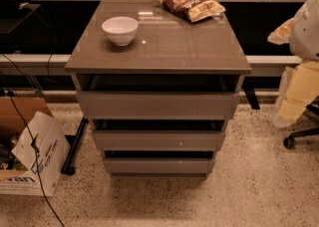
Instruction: Open top drawer
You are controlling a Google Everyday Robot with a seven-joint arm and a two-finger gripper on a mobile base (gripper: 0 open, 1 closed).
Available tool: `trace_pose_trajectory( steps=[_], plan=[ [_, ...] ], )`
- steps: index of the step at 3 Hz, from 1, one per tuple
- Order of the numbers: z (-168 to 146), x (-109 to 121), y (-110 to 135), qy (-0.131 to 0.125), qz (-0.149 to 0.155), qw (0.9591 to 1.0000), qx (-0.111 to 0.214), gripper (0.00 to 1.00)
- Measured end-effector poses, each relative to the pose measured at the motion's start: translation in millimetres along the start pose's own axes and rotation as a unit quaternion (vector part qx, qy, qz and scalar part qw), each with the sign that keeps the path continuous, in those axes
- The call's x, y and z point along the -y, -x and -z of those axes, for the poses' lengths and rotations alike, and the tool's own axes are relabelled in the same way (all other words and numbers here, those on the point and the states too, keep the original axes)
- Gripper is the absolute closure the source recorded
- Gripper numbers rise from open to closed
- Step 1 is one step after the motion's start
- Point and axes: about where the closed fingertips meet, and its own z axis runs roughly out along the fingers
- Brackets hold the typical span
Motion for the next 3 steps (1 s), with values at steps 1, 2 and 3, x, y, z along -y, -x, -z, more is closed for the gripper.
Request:
trace_pose_trajectory(
  steps=[1, 2, 3],
  plan=[
    [0, 0, 0, 0.0, 0.0, 1.0, 0.0, 0.0],
    [-14, 0, 6, -0.006, 0.005, 0.9999, 0.008, 0.0],
    [-41, 5, 11, -0.009, -0.01, 0.9997, 0.022, 0.0]
  ],
)
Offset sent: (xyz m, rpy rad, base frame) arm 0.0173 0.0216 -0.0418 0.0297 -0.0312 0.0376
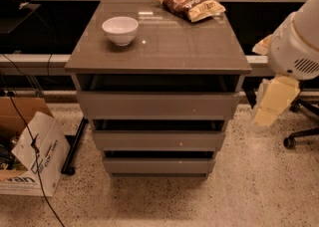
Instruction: Open top drawer
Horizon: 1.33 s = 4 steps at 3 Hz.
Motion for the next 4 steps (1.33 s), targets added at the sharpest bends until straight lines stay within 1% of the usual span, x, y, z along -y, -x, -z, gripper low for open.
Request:
trace_pose_trajectory(
  steps=[1, 2, 3, 4],
  plan=[
    [-27, 6, 2, -0.004, -0.015, 0.9998, 0.01, 0.0],
    [-104, 36, -6, 0.002, -0.049, 0.998, 0.041, 0.0],
    [-110, 36, -7, 0.006, -0.051, 0.9979, 0.041, 0.0],
    [-129, 31, -12, 0.014, -0.077, 0.9962, 0.038, 0.0]
  ],
)
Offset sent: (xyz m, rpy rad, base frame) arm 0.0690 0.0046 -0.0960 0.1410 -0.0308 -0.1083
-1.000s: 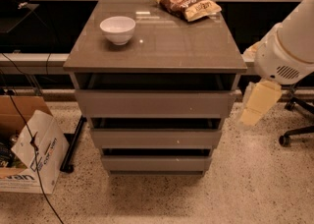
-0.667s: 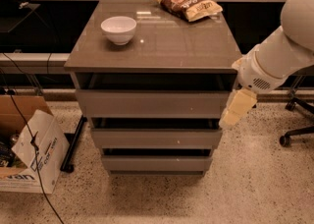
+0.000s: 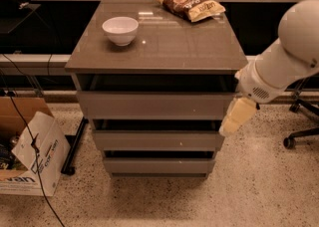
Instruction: Open top drawer
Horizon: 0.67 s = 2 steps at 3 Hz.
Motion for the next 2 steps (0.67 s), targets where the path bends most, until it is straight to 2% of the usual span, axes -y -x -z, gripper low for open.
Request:
trace_pose_trajectory(
  steps=[1, 2],
  plan=[
    [-30, 3, -6, -0.003, -0.03, 0.9993, 0.02, 0.0],
    [-65, 15, -3, -0.003, -0.05, 0.9976, 0.047, 0.0]
  ],
)
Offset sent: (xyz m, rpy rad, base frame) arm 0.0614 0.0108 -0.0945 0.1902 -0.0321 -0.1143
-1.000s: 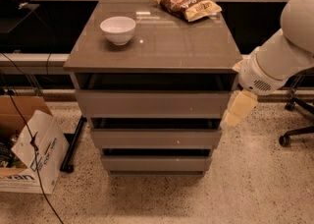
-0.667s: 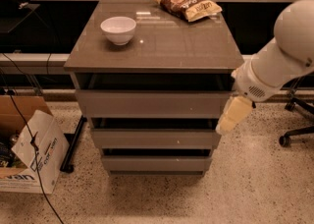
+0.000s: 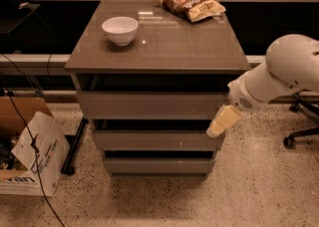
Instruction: Open top drawer
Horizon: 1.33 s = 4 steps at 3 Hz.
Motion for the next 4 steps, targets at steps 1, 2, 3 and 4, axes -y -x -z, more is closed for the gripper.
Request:
trace_pose_trajectory(
  steps=[1, 2, 3, 4],
  plan=[
    [-32, 14, 4, 0.007, -0.013, 0.9996, 0.024, 0.0],
    [-60, 28, 11, 0.02, -0.014, 0.9989, 0.039, 0.0],
    [-88, 42, 20, 0.034, -0.012, 0.9981, 0.05, 0.0],
    [-111, 57, 27, 0.045, -0.011, 0.9973, 0.056, 0.0]
  ],
)
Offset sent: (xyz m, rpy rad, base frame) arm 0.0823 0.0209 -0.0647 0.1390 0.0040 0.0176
